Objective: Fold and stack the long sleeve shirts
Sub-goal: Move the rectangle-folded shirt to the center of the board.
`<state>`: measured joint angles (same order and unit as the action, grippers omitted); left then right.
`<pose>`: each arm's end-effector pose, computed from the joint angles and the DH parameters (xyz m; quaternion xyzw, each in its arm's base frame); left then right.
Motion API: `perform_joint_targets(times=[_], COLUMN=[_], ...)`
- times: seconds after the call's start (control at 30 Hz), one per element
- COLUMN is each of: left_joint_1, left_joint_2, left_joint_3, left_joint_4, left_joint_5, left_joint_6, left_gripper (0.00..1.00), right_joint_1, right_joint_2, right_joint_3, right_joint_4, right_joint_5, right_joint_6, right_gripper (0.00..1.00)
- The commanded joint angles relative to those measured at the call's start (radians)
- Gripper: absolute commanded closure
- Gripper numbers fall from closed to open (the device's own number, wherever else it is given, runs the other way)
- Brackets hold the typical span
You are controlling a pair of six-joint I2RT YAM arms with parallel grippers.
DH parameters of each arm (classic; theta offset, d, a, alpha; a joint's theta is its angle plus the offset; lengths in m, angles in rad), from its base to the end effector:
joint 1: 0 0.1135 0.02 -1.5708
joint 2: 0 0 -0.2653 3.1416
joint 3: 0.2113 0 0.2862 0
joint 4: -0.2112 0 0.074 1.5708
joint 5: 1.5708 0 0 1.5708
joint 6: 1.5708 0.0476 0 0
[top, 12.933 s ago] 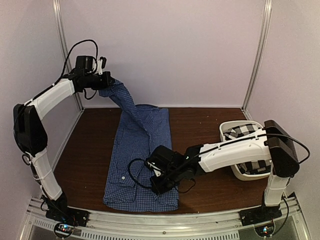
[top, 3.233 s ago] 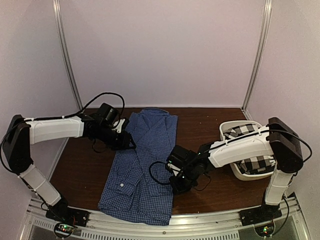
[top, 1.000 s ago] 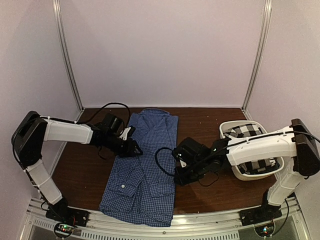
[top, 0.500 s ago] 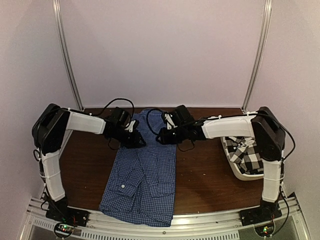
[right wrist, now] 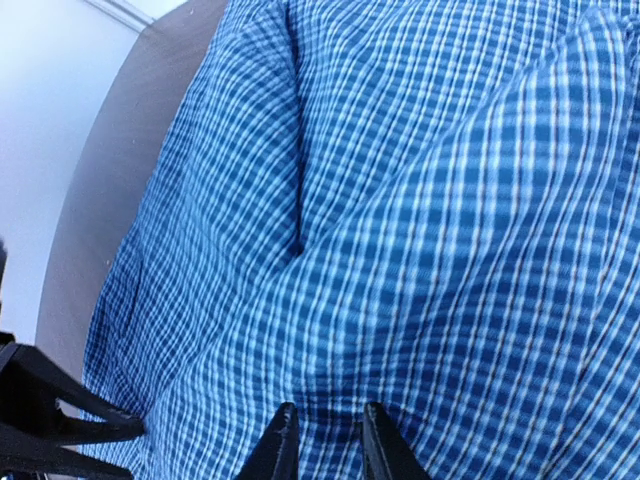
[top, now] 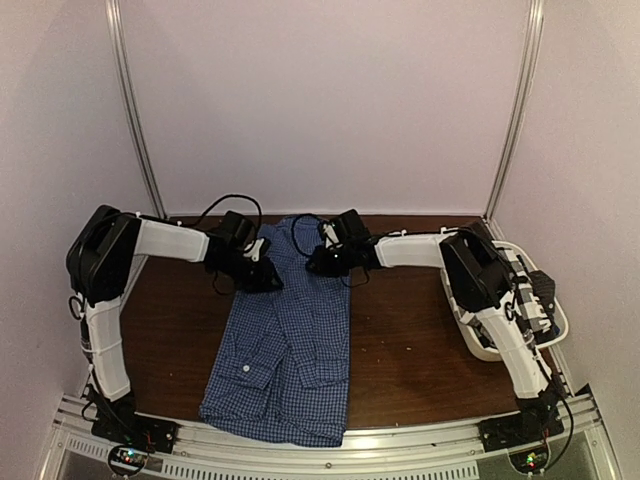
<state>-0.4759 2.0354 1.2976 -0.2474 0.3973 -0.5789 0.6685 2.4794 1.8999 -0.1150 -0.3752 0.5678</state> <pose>0.3929 -0.2232 0.1086 0.0086 0.9403 -0.3057 0.1495 0.4500 0.3776 0.0979 -0.1238 0.8845 0.3792 0.2419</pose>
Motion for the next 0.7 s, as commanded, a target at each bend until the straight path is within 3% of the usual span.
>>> perform_joint_targets(times=[0.0,0.43,0.67], left_joint_1=[0.044,0.074,0.034], left_joint_2=[-0.157,-0.448,-0.570], left_joint_3=[-0.078,-0.455,-0.600], left_joint_4=[-0.040,-0.075,-0.094], left_joint_5=[-0.076,-0.095,-0.079], left_joint_6=[0.020,-0.037,-0.092], left_gripper=[0.63,0.60,0.60], right_joint_1=[-0.049,-0.176,-0.190], right_joint_2=[0.089,0.277,0.247], right_joint_3=[0.119,0.438,0.492], right_joint_4=[-0.070,-0.198,-0.244], right_joint_5=[-0.011,-0.136,-0.152], right_joint_6=[-0.004,-0.072,-0.128], right_gripper=[0.76,0.74,0.66])
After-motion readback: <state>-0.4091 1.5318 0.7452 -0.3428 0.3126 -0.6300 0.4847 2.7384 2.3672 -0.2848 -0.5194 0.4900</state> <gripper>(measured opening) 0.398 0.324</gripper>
